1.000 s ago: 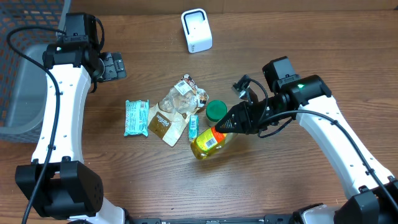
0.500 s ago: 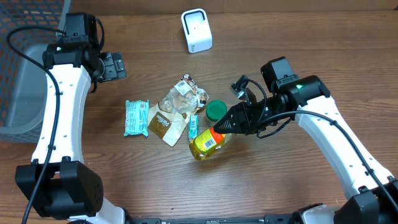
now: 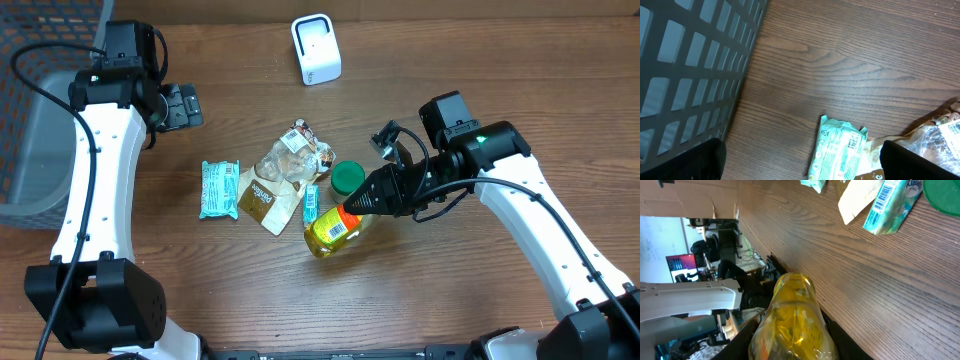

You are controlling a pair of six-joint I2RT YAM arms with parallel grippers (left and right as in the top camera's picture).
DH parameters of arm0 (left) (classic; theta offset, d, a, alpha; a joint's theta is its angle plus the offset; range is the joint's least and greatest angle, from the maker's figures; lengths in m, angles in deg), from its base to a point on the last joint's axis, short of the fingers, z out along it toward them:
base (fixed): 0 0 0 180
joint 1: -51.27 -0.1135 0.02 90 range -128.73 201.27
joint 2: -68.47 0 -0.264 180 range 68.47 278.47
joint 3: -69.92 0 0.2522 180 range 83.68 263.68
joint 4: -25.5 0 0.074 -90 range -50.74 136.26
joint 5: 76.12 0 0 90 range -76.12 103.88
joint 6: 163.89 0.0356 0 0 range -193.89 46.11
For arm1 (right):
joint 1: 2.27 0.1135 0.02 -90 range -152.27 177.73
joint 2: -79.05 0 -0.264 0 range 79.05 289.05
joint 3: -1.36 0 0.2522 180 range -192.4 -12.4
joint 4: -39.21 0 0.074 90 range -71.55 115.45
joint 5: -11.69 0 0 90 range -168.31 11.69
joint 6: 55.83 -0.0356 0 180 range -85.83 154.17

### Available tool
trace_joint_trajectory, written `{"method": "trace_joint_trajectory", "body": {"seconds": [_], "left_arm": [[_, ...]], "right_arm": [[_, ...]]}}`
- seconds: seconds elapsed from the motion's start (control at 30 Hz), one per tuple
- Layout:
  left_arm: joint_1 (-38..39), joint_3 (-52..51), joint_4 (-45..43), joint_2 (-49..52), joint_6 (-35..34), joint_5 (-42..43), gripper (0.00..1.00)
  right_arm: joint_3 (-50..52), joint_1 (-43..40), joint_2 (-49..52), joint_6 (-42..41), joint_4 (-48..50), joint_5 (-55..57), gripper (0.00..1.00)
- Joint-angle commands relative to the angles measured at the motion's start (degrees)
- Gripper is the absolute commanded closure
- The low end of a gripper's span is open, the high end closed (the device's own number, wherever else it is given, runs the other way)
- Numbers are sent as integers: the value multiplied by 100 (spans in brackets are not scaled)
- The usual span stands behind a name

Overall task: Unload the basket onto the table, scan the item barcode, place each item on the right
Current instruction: 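Swing the held Vim bottle back toward the white scanner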

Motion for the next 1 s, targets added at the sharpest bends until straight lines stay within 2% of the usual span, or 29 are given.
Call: {"method": "trace_joint_trajectory", "body": {"seconds": [0.0,0.53,0.77,0.97], "left_arm": [[39,103,-7,-44,9,-35,0],[39,103,-7,-44,9,-35,1],[39,103,-7,-44,9,-35,0],[39,103,-7,-44,9,-35,1]], "right_arm": [[11,7,-70,9,20,-262,77],[11,7,-70,11,-111,-264,78],[11,7,-70,11,-245,-308,85],[11,7,-70,13,-332,-793,85]]}}
